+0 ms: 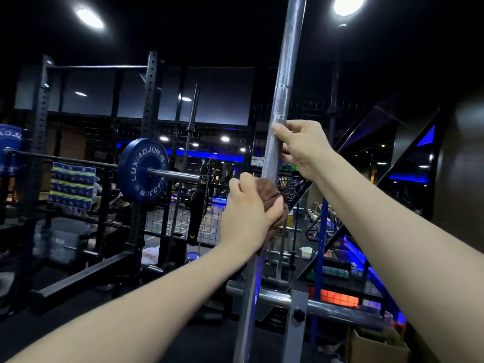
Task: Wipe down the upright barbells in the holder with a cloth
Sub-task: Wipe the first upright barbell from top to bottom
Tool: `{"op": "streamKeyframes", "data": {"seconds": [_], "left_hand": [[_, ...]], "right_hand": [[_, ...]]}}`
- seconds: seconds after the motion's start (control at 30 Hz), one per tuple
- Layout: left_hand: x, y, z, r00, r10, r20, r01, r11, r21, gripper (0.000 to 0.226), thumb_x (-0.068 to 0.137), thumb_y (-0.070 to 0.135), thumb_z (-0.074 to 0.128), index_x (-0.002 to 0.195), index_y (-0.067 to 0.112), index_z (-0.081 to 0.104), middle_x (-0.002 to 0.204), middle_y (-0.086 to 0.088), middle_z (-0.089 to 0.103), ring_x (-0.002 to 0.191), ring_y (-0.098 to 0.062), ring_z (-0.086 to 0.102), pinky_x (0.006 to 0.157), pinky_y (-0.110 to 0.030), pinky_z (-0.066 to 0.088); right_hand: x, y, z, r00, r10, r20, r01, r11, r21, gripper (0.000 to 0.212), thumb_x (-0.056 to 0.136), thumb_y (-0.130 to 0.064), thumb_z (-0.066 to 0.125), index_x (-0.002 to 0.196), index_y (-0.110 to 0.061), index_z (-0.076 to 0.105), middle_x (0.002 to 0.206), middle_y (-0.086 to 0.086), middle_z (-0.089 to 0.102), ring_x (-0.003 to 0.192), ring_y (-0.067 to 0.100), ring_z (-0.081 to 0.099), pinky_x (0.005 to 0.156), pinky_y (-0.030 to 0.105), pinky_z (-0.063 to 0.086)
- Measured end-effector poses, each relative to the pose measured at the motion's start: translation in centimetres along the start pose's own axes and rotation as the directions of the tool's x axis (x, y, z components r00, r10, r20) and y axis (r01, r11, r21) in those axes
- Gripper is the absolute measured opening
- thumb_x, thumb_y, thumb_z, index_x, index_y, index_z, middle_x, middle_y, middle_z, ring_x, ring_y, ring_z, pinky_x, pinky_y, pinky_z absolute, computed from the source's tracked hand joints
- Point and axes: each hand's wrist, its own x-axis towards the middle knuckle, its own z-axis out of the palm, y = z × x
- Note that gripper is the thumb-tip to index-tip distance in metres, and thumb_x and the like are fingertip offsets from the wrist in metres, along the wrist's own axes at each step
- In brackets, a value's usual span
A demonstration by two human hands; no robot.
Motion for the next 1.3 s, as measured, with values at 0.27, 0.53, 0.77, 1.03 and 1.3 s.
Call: {"op": "streamKeyframes", "data": {"seconds": [0.27,0.53,0.77,1.03,1.3], "left_hand": [[-4.6,-2.6,0.1,0.980,-0.098,0.172,0.079,0.991,0.109,0.046,0.086,0.049,0.056,0.107,0.017,0.032,0.105,0.000,0.034,0.102,-0.028,0.053,0.072,-0.036,0.041],[1.4,0.4,-0.2,0.997,-0.040,-0.065,0.047,0.994,0.099,0.049,0.087,0.046,0.055,0.114,0.010,0.035,0.114,-0.009,0.039,0.103,-0.033,0.052,0.069,-0.038,0.039],[-8.1,-4.5,1.2,0.963,-0.119,0.243,0.060,0.969,0.238,0.048,0.089,0.052,0.050,0.112,0.015,0.033,0.112,-0.002,0.035,0.107,-0.024,0.052,0.071,-0.031,0.041],[-3.1,-1.7,0.2,0.997,-0.051,0.064,0.048,0.997,0.058,0.045,0.088,0.045,0.054,0.108,0.010,0.034,0.109,-0.008,0.039,0.096,-0.034,0.053,0.066,-0.037,0.038],[-9.2,-5.6,1.3,0.954,-0.123,0.273,0.114,0.992,0.049,0.040,0.089,0.042,0.057,0.097,0.017,0.027,0.102,-0.002,0.035,0.096,-0.032,0.053,0.070,-0.038,0.041]], "right_hand": [[0.2,-0.4,0.9,0.998,0.031,-0.061,-0.034,0.998,-0.044,0.020,0.092,-0.015,0.062,0.073,-0.013,0.060,0.073,0.005,0.055,0.075,0.023,0.052,0.073,0.044,0.051],[0.7,0.6,1.4,0.998,-0.017,-0.058,0.014,0.998,-0.062,0.023,0.091,-0.018,0.064,0.069,-0.016,0.059,0.068,0.000,0.054,0.069,0.018,0.053,0.069,0.035,0.048],[-1.0,1.9,1.1,0.993,0.016,-0.113,-0.027,0.995,-0.095,0.025,0.090,-0.026,0.064,0.073,-0.008,0.059,0.068,0.008,0.048,0.066,0.022,0.044,0.070,0.039,0.047],[-3.3,2.8,0.9,0.999,0.044,-0.020,-0.045,0.998,-0.048,0.017,0.093,-0.021,0.061,0.081,-0.009,0.061,0.077,0.005,0.052,0.073,0.017,0.051,0.074,0.039,0.052],[-7.2,5.9,1.5,0.983,0.182,-0.010,-0.182,0.980,-0.085,0.009,0.092,-0.010,0.061,0.097,-0.003,0.064,0.066,0.000,0.048,0.056,0.010,0.044,0.076,0.038,0.049]]}}
